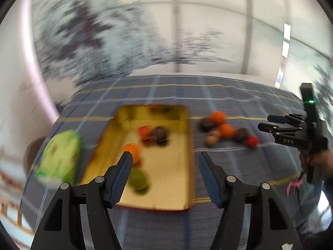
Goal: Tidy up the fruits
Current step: 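Move the left gripper back to the fruit cluster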
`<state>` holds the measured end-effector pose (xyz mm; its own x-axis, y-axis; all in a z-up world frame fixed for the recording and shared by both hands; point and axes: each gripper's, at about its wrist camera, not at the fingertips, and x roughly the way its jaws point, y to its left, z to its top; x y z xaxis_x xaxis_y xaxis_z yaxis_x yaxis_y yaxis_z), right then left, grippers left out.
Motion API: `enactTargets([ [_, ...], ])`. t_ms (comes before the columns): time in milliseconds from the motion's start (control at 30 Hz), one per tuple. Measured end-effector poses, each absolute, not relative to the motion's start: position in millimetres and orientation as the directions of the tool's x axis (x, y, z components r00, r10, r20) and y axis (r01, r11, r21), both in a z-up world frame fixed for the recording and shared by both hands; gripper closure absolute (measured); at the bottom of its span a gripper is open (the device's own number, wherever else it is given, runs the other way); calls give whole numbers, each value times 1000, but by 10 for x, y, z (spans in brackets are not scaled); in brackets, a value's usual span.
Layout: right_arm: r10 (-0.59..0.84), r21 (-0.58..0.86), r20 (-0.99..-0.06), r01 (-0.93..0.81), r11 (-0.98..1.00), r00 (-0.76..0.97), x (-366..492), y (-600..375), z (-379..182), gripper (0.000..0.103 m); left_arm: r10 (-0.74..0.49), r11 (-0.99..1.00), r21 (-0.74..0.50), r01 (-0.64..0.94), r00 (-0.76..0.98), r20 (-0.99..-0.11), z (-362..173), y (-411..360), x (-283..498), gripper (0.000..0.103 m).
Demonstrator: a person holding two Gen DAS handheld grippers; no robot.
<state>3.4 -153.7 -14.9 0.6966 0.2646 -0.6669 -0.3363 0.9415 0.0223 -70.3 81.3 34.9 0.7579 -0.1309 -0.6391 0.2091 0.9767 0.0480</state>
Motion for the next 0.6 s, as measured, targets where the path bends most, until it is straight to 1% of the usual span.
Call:
enactTargets([
  [100,169,8,-708,-231,973,686,-20,-2139,-349,48,-226,938,52,342,720,-656,355,456,-577,44],
  [133,152,10,-714,-207,978,683,-33,-2280,-391,48,-250,927,45,373,701,-667,346,361,-512,47],
  [167,145,32,-719,-177,984,680,-59,-2469,-455,48,-275,914,34,405,679,-681,334,263,-439,50],
  [233,159,78,-724,-150,986,671,-88,-2688,-512,48,-307,888,29,459,639,-705,282,86,-277,51],
  [300,193,147,-724,-126,981,662,-93,-2865,-568,48,-306,864,53,500,607,-734,195,-70,-110,58],
  [333,216,180,-716,-124,976,663,-87,-2921,-568,48,-301,850,63,522,581,-756,132,-141,-14,69],
  [367,240,208,-705,-128,970,668,-92,-2961,-558,48,-301,837,60,544,548,-780,62,-198,86,76],
  [433,261,228,-698,-139,964,667,-79,-2987,-557,48,-305,816,51,576,503,-809,-45,-271,203,78],
  [600,328,275,-695,-184,944,640,-62,-2982,-604,48,-226,786,119,607,461,-858,-292,-413,468,79],
])
